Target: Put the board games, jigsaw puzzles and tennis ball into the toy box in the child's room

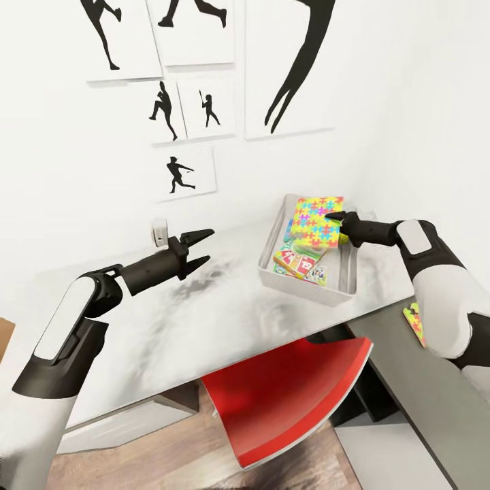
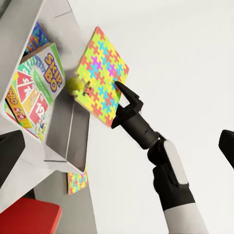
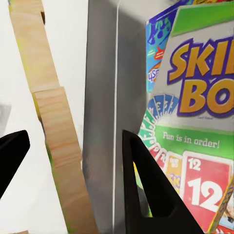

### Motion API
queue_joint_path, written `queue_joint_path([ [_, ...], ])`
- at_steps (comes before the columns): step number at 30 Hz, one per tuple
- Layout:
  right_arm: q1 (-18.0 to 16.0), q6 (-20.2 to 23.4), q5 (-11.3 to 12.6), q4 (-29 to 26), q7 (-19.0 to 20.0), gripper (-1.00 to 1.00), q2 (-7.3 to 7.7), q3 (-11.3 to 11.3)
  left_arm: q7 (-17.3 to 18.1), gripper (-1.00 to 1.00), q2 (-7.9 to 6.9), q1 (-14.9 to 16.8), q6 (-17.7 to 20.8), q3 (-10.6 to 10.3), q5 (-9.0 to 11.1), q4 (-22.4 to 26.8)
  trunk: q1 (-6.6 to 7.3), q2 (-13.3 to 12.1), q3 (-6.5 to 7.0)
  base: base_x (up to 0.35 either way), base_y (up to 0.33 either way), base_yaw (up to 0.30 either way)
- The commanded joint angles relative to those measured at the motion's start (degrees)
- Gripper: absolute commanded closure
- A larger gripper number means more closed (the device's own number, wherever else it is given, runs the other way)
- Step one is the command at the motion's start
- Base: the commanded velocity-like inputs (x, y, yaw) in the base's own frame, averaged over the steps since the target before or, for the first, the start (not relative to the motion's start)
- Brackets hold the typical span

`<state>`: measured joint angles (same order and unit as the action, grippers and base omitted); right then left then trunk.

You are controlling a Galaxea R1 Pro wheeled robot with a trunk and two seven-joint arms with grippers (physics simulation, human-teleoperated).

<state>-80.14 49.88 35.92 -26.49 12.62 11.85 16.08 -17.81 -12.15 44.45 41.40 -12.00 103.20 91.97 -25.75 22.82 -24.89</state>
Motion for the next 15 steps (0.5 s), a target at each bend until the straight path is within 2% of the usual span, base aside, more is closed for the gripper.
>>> queue_joint_path([
  [1,-0.41,0.26,-0.68,0.10,0.22,1.00,-0.04,0.35,-0.52,-1.00,0.07,0.07,-0.02,-0.02,0.60,0.05,-0.03,0.10,-0.10,0.000,0.000,0.000],
  [15,-1.87,0.31,-0.65,-0.65,-1.91,1.00,-0.15,0.35,-0.50,-1.00,0.44,0.28,0.22,0.17,0.60,0.05,-0.03,0.10,-0.11,0.000,0.000,0.000],
])
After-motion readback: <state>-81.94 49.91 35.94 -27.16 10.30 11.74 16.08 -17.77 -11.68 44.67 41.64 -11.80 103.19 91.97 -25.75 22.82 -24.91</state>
